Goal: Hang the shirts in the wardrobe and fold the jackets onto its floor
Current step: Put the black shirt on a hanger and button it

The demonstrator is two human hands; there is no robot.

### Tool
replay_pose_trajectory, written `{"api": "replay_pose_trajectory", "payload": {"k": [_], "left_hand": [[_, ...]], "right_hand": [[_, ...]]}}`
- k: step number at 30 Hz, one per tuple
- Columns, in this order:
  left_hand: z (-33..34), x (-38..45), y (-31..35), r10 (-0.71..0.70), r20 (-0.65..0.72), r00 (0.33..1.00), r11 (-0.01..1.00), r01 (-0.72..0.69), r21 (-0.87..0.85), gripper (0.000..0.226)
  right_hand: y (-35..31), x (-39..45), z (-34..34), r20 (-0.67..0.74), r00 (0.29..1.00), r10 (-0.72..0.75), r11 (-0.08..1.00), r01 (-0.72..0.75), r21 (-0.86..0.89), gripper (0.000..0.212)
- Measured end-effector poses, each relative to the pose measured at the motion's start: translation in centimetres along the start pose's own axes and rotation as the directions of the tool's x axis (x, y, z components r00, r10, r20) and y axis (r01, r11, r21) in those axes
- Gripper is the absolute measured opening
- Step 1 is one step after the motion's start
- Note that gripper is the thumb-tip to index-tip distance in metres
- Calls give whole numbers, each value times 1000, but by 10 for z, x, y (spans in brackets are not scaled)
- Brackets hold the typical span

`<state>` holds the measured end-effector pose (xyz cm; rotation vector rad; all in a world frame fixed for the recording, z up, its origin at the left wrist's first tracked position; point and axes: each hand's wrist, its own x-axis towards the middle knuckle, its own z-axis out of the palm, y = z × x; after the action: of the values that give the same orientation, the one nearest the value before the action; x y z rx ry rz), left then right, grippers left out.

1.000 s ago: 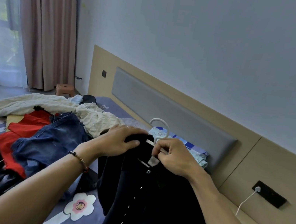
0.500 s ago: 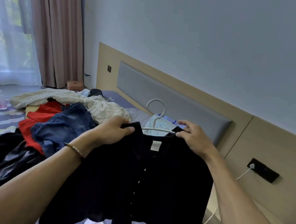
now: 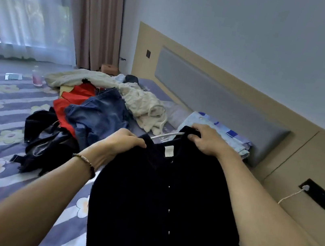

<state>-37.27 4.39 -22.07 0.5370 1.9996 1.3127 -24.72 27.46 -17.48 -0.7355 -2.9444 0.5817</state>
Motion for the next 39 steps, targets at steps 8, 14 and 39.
{"api": "replay_pose_trajectory", "payload": {"k": [8, 14, 39], "left_hand": [[-31, 133, -175, -241, -55, 969, 970, 240, -23, 14], [-68, 230, -267, -263, -208, 942, 961, 274, 26, 8], [65, 287, -474, -114, -245, 963, 825, 229, 516, 22]], "right_hand": [[23, 136, 216, 307, 951, 41, 998, -52, 29, 24], [10, 228, 329, 267, 962, 63, 998, -68, 10, 27], [79, 141, 597, 118, 988, 95, 994, -88, -60, 33]]}}
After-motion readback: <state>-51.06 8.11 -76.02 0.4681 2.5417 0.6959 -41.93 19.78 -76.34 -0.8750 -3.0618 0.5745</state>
